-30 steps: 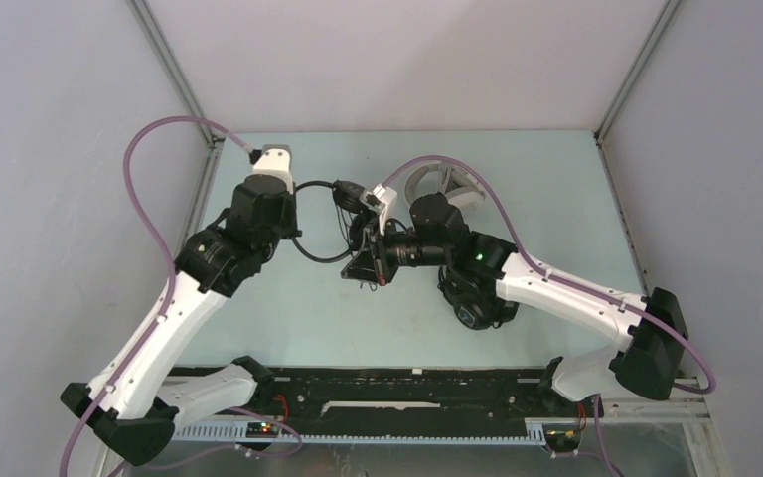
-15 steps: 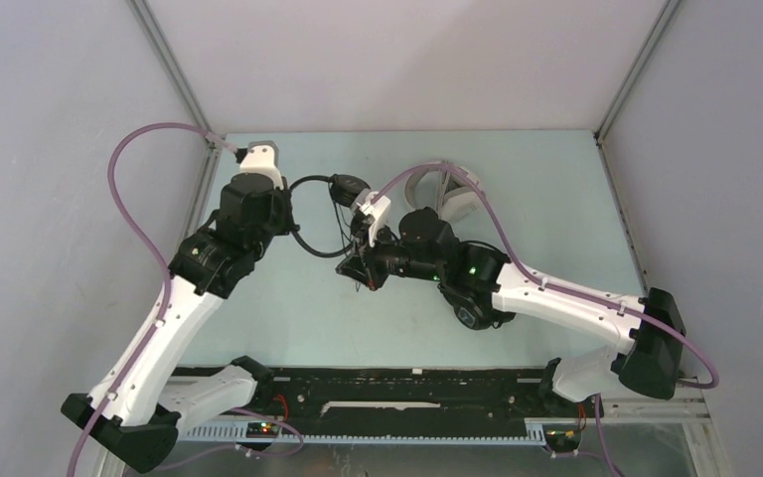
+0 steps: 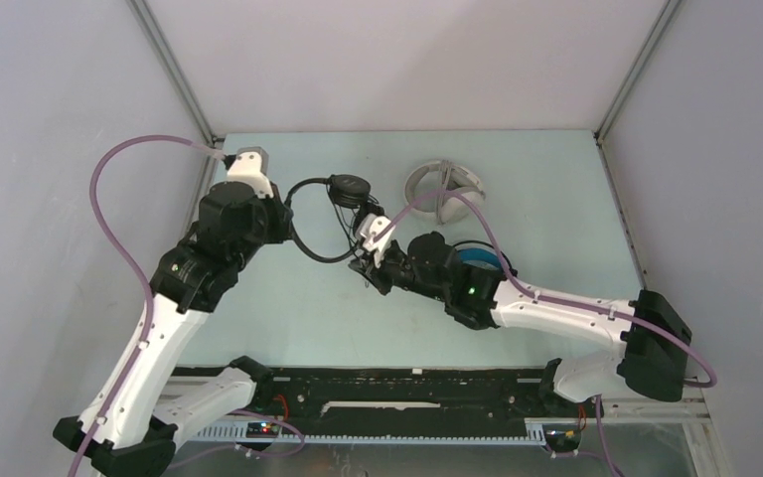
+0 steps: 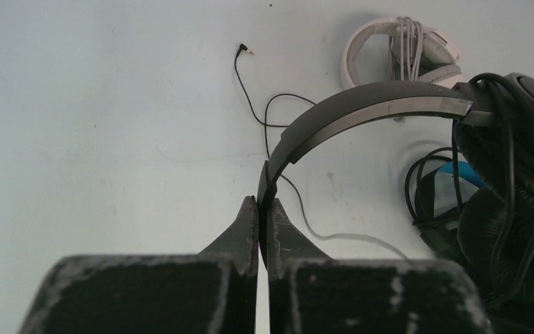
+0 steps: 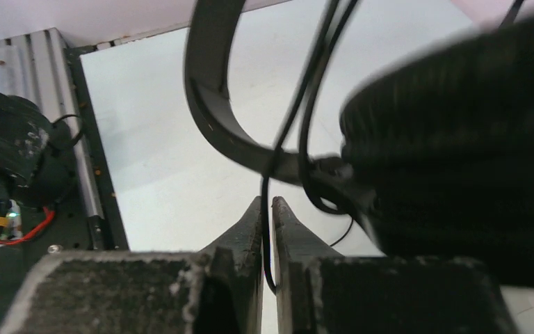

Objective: Wrap the headphones
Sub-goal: Wrap the headphones cable around the headphones.

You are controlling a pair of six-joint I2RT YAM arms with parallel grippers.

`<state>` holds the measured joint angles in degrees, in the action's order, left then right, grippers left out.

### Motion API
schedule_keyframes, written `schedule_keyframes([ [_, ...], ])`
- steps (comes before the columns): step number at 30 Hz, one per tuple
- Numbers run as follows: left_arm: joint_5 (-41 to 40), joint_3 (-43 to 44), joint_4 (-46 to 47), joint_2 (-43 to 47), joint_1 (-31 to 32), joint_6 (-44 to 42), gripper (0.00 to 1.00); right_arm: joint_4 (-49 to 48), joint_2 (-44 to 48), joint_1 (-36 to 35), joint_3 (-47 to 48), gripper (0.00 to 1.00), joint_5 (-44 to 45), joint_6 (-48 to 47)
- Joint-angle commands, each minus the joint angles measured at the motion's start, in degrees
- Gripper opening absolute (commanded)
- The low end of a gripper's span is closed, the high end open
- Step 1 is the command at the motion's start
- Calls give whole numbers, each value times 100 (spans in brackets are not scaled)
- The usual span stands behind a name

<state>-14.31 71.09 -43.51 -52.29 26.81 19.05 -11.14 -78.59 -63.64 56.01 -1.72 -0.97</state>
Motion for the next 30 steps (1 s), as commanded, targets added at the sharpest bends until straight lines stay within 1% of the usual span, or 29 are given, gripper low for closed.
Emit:
schedule_keyframes([
  [1, 290, 651, 40, 192, -46, 104, 0, -1575, 276, -41, -479, 12, 320, -628],
  [4, 360, 756, -66, 199, -46, 99, 0, -2235, 308, -44, -830, 16, 238, -752],
  [7, 391, 850, -161, 201, -51, 82, 0, -2788, 271, -43, -1073, 19, -40, -876],
  [11, 464, 972, -261, 211, -50, 64, 0, -3266, 152, -44, -1241, 22, -265, -1038],
  [14, 512, 1067, -360, 227, -51, 64, 0, -3596, 54, -44, -1351, 27, -384, -1086],
  [20, 598, 1278, -485, 237, -49, 71, 0, -4379, -219, -25, -1554, 48, -546, -1213],
  [22, 656, 1344, -514, 228, -51, 79, 0, -4475, -312, -17, -1562, 53, -692, -1287],
  [25, 758, 1442, -562, 212, -51, 97, 0, -4586, -451, 25, -1558, 54, -739, -1315],
  [30, 880, 1561, -593, 199, -51, 155, 0, -4717, -688, 128, -1570, 52, -1087, -1127],
])
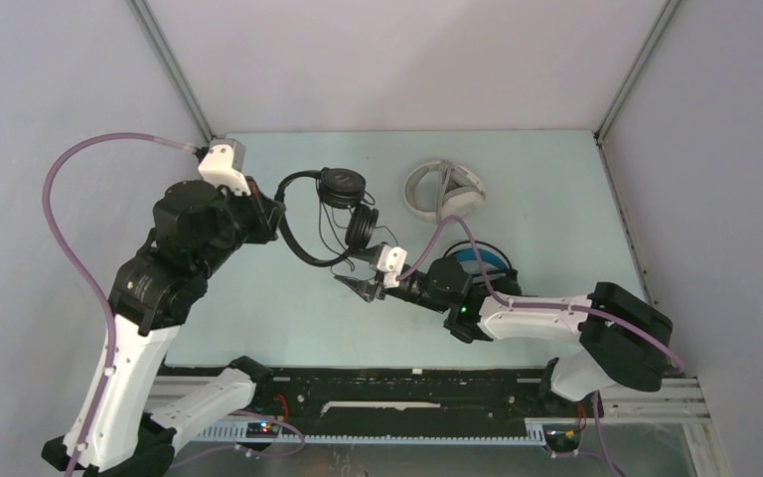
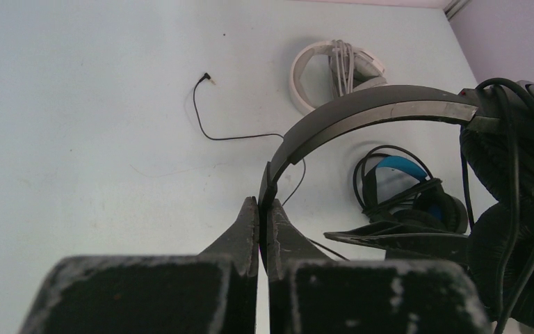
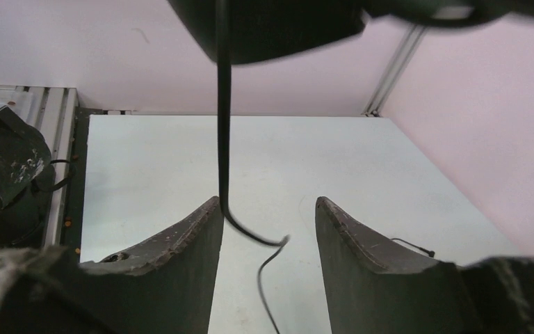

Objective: Wrap the headphones
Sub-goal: Wrap the headphones cable around the headphones.

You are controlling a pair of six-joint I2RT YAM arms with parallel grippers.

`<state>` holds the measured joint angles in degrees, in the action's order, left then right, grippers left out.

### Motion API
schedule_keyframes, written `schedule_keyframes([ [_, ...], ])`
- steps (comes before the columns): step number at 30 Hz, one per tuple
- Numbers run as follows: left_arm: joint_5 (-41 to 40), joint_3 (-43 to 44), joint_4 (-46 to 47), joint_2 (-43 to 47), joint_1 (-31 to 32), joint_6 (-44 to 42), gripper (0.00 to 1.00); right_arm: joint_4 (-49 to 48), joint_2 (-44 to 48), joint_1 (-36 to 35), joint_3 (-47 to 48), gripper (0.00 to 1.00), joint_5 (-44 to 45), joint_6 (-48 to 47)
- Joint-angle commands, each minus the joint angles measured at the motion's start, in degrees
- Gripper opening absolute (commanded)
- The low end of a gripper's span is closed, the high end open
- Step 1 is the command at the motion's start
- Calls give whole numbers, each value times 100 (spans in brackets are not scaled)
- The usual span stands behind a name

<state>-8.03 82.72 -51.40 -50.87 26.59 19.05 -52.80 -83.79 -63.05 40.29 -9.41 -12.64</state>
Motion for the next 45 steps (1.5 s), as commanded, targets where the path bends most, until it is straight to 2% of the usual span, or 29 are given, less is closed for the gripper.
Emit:
schedule_keyframes([
  [1, 275, 427, 186, 55, -29, 164, 0, -662, -238, 65, -8, 52, -375, 75],
  [11, 411, 591, 170, 46, -31, 231, 0, -1793, -1097, 107, -23, 57, -312, 356],
  [17, 434, 780, 123, 8, -26, 248, 0, -2063, -1528, 167, -57, 53, -375, 576],
  [19, 442, 850, 119, -8, -26, 248, 0, -2290, -1698, 194, -137, 46, -358, 724],
  [21, 435, 927, 109, -7, -24, 242, 0, -2634, -1878, 249, -252, 35, -303, 918],
  [25, 379, 1101, 67, -10, -26, 201, 0, -2958, -2056, 383, -435, 2, -202, 1166],
  [26, 333, 1132, 49, -5, -30, 177, 0, -2973, -2053, 407, -481, 0, -158, 1198],
  [37, 5, 1420, -111, -50, -31, 35, 0, -3121, -1960, 617, -914, 0, -88, 1680],
  [45, -1022, 1460, -251, -99, -40, -523, 0, -3198, -1480, 700, -1330, 0, 41, 1707],
])
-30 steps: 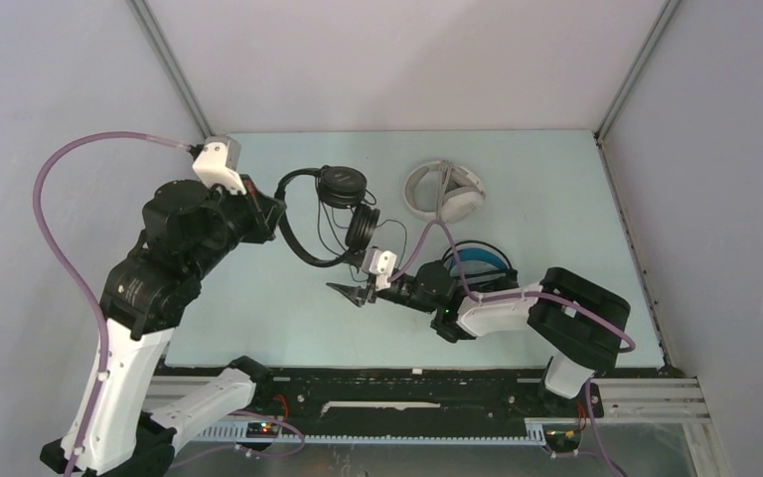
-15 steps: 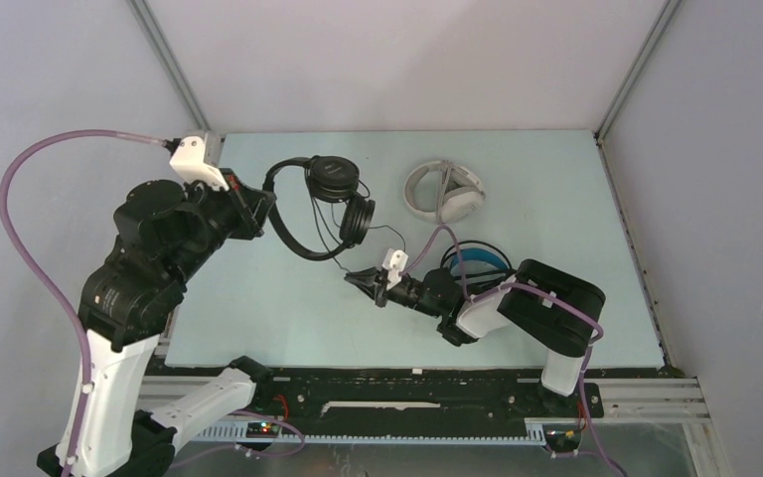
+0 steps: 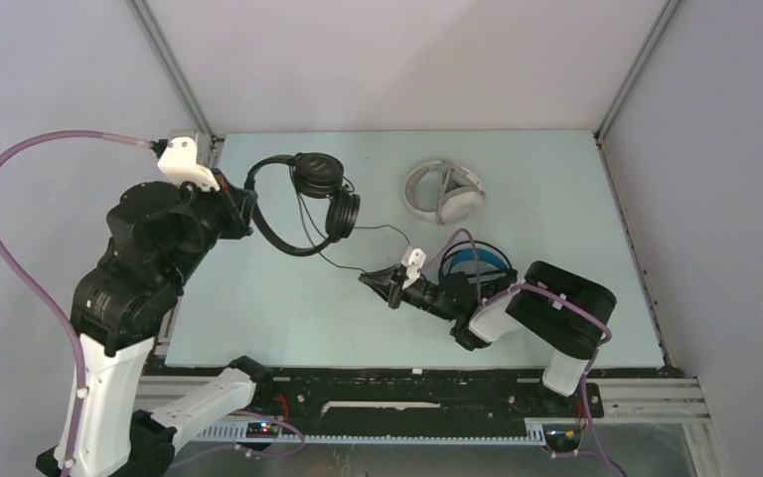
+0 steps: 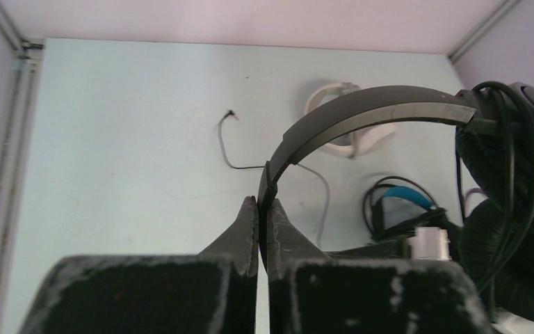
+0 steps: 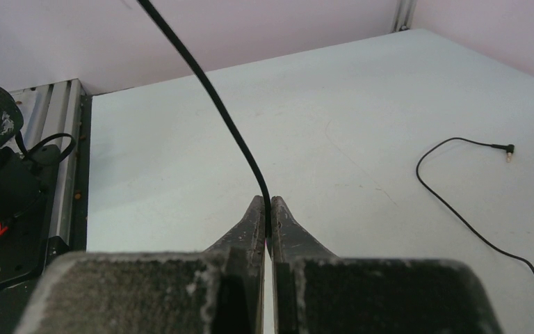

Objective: Wrap the headphones
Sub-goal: Wrap the headphones cable around the headphones.

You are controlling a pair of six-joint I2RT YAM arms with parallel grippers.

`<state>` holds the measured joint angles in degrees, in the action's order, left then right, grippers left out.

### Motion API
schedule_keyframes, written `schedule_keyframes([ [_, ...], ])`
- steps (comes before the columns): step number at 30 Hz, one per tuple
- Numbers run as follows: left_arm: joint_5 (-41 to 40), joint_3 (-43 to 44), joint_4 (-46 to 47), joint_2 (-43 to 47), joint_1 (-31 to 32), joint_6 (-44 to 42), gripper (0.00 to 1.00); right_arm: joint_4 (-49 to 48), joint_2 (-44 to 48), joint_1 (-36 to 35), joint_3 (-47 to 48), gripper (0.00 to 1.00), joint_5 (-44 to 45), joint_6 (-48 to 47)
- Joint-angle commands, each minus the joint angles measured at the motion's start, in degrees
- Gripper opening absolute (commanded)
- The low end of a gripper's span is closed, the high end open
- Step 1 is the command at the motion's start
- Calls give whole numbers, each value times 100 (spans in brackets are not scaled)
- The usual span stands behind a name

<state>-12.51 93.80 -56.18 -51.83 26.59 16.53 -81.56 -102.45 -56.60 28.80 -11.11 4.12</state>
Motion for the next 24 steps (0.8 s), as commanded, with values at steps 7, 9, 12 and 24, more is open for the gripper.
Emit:
schedule_keyframes([
  [7, 557, 342, 30, -162, -40, -763, 0, -298, 785, 374, -366, 0, 416, 214],
  [9, 539, 305, -133, -218, -40, -857, 0, -189, 914, 554, -366, 0, 528, 326],
  [12, 167, 222, -233, -211, -40, -817, 0, 189, 1088, 906, -332, 0, 610, 625],
  [24, 101, 115, -72, -342, -40, -1048, 0, 515, 1036, 1233, -276, 0, 653, 1185],
])
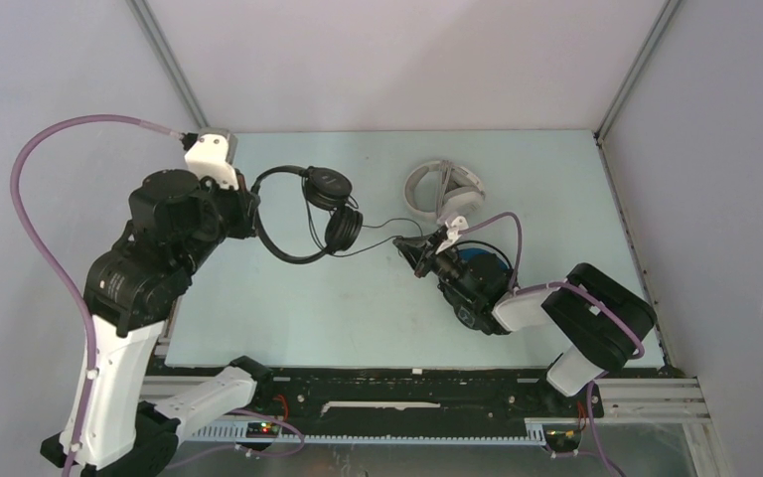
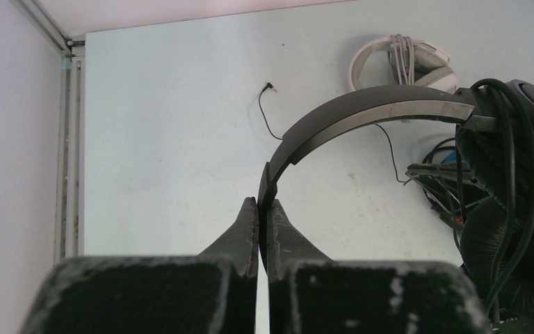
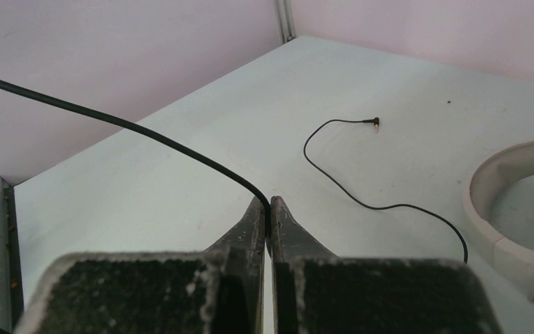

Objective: Wrap the headphones
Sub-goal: Wrap the headphones cable around the headphones.

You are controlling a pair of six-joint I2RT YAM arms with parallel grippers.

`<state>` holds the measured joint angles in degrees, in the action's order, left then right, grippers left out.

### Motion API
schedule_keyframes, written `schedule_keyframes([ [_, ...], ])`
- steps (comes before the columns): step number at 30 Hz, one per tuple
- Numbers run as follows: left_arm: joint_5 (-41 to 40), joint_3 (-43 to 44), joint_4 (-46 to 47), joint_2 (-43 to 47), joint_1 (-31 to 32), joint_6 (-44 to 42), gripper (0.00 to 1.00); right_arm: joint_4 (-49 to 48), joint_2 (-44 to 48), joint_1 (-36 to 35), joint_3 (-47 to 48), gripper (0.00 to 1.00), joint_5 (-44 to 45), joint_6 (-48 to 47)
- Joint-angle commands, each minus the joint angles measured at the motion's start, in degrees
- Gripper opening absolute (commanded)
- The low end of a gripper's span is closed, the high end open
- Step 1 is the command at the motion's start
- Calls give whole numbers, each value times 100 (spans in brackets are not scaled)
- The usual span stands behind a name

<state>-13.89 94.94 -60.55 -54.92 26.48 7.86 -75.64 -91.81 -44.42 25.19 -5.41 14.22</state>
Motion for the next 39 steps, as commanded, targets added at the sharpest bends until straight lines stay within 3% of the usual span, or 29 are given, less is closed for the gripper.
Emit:
schedule_keyframes([
  [1, 577, -66, 413, -2, -29, -277, 0, 1, -22, 33, 136, 0, 43, 178],
  [5, 2001, -264, 326, -8, -20, -653, 0, 356, 43, 140, 343, 0, -84, 218],
  [9, 2212, -604, 177, -107, 160, -895, 0, 1252, 415, 236, 644, 0, -230, 232],
  [21, 1322, -1479, 251, -253, 1321, -1901, 0, 4855, 1727, 817, 1980, 0, -1061, 73],
  [25, 536, -1846, 459, -257, 1984, -2357, 0, 6209, 1911, 865, 2726, 0, -1516, 47],
  [29, -217, -2141, 691, -367, 2186, -2499, 0, 7251, 2059, 770, 3264, 0, -1819, 141],
  [33, -820, -2289, 847, -536, 2292, -2533, 0, 7826, 2204, 786, 3484, 0, -2130, 626],
  [39, -1305, -2451, 1158, -625, 2379, -2485, 0, 7681, 2387, 667, 3487, 0, -2840, 1319],
])
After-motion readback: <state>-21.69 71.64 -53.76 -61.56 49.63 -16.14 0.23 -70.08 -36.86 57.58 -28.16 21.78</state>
